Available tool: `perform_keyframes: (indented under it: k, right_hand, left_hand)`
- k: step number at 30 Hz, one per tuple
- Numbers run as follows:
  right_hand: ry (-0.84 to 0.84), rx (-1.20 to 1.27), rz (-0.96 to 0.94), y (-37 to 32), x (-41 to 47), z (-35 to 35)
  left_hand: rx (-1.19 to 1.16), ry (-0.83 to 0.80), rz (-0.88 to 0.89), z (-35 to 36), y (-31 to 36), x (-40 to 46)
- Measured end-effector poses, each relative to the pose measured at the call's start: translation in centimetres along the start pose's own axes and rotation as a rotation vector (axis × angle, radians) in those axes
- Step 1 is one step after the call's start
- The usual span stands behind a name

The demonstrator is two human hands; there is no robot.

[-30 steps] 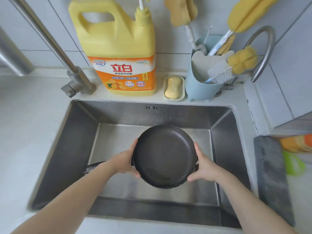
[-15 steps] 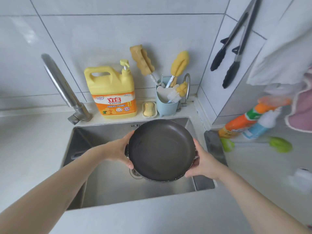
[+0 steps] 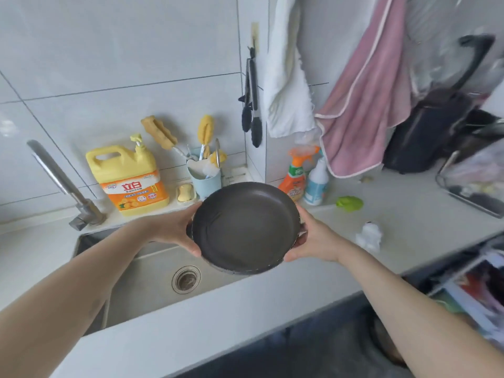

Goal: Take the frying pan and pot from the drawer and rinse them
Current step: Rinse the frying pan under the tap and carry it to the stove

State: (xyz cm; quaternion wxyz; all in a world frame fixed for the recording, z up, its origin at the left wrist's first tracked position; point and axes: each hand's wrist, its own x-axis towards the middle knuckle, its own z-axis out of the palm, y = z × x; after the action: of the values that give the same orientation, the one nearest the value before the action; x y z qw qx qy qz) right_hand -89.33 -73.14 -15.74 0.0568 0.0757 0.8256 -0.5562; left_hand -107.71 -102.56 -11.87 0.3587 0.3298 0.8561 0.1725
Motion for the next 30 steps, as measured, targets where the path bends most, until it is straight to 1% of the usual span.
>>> perform_keyframes:
  k: [7,10,12,14,16,21,24,27,30]
  right_hand:
    - [0.174,0.032,0.060,1.6,-8.7,-4.6]
    - [0.305,0.070,0.115,2.9,-12.9,-6.3]
    - [0.403,0.087,0.160,4.4,-16.0,-7.3]
    - [0.504,0.110,0.184,5.8,-19.5,-8.0]
    - [0.600,0.145,0.196,7.1,-23.6,-8.6]
    - [0.852,0.163,0.326,9.7,-36.7,-9.6]
    - [1.006,0.181,0.353,10.7,-45.3,-9.6]
    - [1.137,0.178,0.432,11.9,-53.9,-9.8]
    - [1.217,0.172,0.500,13.4,-62.7,-10.5]
  left_hand:
    - [0.130,-0.087,0.102,1.0,8.7,3.0]
    - [0.209,-0.129,0.167,1.7,13.3,5.7]
    - [0.247,-0.172,0.246,2.8,17.1,7.3]
    - [0.284,-0.217,0.337,4.4,21.1,8.9]
    - [0.328,-0.273,0.387,6.6,25.2,10.4]
    - [0.461,-0.435,0.535,14.8,37.7,12.4]
    - [0.495,-0.562,0.651,21.7,45.9,11.4]
    - [0.556,-0.702,0.804,29.1,53.6,10.5]
    - [0.581,-0.766,0.882,36.9,61.0,9.4]
